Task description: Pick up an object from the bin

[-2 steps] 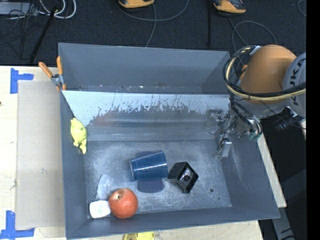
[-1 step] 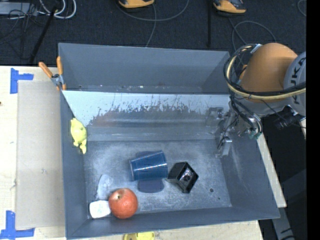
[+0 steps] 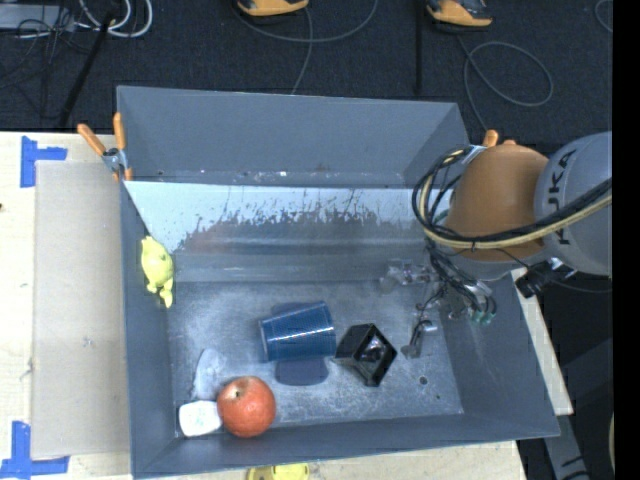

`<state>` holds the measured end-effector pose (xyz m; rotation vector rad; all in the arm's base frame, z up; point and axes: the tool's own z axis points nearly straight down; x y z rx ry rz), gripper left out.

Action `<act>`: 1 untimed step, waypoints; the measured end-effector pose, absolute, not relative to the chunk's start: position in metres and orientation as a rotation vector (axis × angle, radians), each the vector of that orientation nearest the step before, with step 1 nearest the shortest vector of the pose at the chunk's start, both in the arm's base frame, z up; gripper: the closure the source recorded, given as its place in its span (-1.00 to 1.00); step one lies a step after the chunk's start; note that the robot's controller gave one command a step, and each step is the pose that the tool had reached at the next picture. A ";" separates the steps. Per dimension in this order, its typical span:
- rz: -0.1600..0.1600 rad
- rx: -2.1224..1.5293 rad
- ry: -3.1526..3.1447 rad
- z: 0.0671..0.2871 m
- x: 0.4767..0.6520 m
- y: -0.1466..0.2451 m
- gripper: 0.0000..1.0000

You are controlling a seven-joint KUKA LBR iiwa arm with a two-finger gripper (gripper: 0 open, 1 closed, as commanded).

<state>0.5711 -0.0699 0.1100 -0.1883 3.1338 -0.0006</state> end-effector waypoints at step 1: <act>0.001 -0.687 3.066 0.096 0.560 -0.052 -1.00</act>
Offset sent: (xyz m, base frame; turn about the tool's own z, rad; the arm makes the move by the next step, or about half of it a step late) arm -0.0513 0.0368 -0.0025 0.0291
